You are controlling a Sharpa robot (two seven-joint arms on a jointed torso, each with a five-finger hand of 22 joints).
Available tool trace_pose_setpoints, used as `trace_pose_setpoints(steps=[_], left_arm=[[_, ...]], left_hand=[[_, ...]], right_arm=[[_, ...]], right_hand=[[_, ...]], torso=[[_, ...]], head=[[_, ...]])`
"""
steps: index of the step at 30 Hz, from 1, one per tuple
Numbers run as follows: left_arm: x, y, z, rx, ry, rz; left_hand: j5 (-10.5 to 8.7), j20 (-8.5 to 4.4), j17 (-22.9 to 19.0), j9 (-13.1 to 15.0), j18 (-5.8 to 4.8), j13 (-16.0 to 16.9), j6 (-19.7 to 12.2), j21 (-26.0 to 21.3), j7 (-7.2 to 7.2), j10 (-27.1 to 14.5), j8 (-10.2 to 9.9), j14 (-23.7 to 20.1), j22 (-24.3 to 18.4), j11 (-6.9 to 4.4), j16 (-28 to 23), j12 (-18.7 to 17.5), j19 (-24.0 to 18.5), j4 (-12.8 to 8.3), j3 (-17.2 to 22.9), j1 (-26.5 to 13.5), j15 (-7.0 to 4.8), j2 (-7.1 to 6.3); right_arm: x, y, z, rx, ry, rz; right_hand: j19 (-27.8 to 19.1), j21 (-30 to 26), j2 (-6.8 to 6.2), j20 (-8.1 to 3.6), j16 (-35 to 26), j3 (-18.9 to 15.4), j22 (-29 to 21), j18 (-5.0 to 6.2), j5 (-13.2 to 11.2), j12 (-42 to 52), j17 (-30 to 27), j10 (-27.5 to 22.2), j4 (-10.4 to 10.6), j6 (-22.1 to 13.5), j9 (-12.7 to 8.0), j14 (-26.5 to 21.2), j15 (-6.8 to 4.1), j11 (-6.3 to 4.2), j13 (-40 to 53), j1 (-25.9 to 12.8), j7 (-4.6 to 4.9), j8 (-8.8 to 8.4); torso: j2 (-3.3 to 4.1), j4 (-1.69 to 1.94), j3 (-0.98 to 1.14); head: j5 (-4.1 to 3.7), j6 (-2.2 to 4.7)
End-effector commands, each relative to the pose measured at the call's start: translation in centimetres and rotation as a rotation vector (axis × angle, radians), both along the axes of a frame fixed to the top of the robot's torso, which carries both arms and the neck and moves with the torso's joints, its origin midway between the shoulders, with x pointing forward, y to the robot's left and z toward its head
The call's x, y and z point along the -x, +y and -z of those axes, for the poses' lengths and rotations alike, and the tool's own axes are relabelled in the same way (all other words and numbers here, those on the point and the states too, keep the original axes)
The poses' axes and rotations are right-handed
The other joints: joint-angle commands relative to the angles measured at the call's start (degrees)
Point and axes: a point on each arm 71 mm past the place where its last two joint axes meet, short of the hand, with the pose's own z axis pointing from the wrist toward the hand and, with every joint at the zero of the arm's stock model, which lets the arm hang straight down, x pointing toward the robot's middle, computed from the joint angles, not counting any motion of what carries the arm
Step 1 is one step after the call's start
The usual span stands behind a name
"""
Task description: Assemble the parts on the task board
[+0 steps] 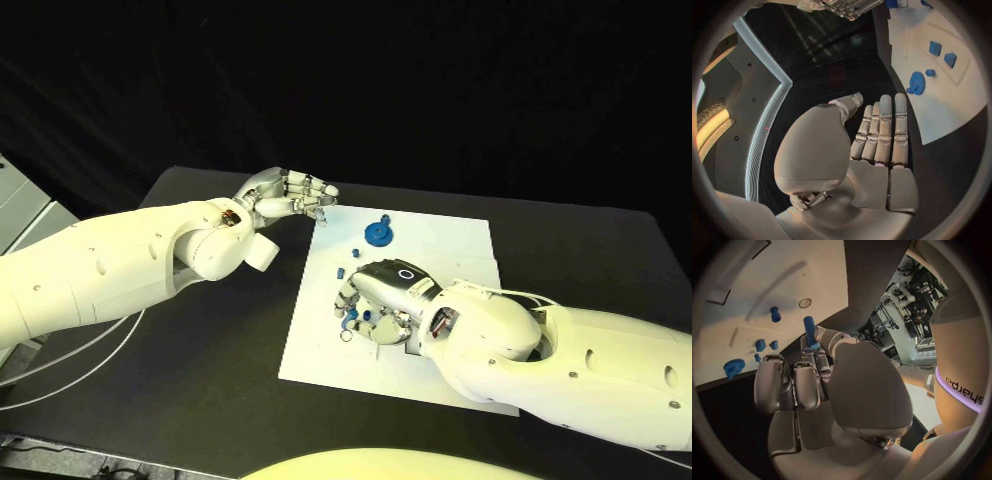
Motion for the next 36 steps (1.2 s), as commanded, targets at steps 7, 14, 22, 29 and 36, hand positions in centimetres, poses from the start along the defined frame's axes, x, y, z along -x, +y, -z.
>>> trace_pose_setpoints(steps=[7, 14, 22, 29, 36], left_arm=[[0.0, -0.3, -0.1, 0.011, -0.007, 0.017], [0.0, -0.4, -0.1, 0.011, -0.006, 0.018], [0.1, -0.3, -0.1, 0.01, -0.006, 0.017], [0.1, -0.2, -0.1, 0.009, -0.005, 0.015], [0.0, -0.2, -0.1, 0.009, -0.005, 0.014]], left_hand=[[-0.21, -0.03, -0.1, -0.1, 0.67, 0.0, -0.4, -0.3, 0.18, -0.3, -0.1, 0.2, -0.1, 0.07, -0.2, 0.2, 0.3, 0.0, -0.3, 0.3, 0.12, 0.03], [-0.21, -0.03, -0.1, -0.1, 0.67, 0.0, -0.4, -0.3, 0.18, -0.3, -0.1, 0.2, -0.1, 0.07, -0.2, 0.2, 0.3, 0.0, -0.3, 0.3, 0.12, 0.03], [-0.21, -0.03, -0.1, -0.1, 0.67, 0.0, -0.4, -0.3, 0.18, -0.3, -0.1, 0.2, -0.1, 0.07, -0.2, 0.2, 0.3, 0.0, -0.3, 0.3, 0.12, 0.03], [-0.2, -0.03, -0.1, -0.1, 0.67, -0.1, -0.4, -0.4, 0.18, -0.4, 0.0, 0.2, -0.1, 0.08, -0.2, 0.3, 0.4, 0.0, -0.3, 0.4, 0.13, 0.04], [-0.2, -0.03, -0.1, -0.1, 0.67, -0.1, -0.4, -0.4, 0.18, -0.4, 0.0, 0.2, -0.1, 0.08, -0.2, 0.3, 0.4, 0.0, -0.3, 0.4, 0.13, 0.04]], right_arm=[[0.4, 0.6, 1.0, 0.017, -0.004, -0.036], [0.5, 0.9, 1.4, 0.023, -0.001, -0.041], [0.5, 0.8, 1.9, 0.035, -0.003, -0.04], [0.4, 0.6, 2.1, 0.047, -0.008, -0.037], [0.2, 0.4, 2.3, 0.059, -0.012, -0.03]], right_hand=[[0.5, 0.4, 0.4, -0.38, 0.1, 0.4, 6.1, -0.94, 0.2, 0.1, 0.0, 5.3, -0.9, 0.1, 0.1, 1.0, -0.34, -4.95, 3.3, -0.3, 0.13, 0.29], [0.5, 0.4, 0.4, -0.37, 0.1, 0.5, 6.2, -0.94, 0.3, 0.1, 0.0, 5.3, -1.0, 0.1, 0.1, 1.0, -0.34, -4.93, 3.4, -0.3, 0.14, 0.28], [0.5, 0.4, 0.4, -0.37, 0.1, 0.5, 6.2, -0.94, 0.3, 0.1, 0.0, 5.3, -1.0, 0.1, 0.1, 1.0, -0.34, -4.93, 3.4, -0.3, 0.14, 0.28], [0.5, 0.4, 0.4, -0.37, 0.1, 0.5, 6.2, -0.94, 0.3, 0.1, 0.0, 5.3, -1.0, 0.1, 0.1, 1.0, -0.34, -4.93, 3.4, -0.3, 0.14, 0.28], [0.5, 0.4, 0.38, -0.37, 0.1, 0.7, 6.2, -0.94, 0.5, 0.0, 0.0, 5.3, -1.2, 0.1, 0.2, 1.0, -0.32, -4.91, 3.5, -0.6, 0.17, 0.29]], torso=[[0.02, -0.02, 0.05], [0.0, 0.02, 0.01], [0.04, 0.04, -0.02], [0.02, -0.01, 0.03], [0.04, -0.04, 0.06]], head=[[0.92, -0.84], [1.33, -1.13], [1.48, -1.28], [1.57, -1.39], [1.65, -1.47]])
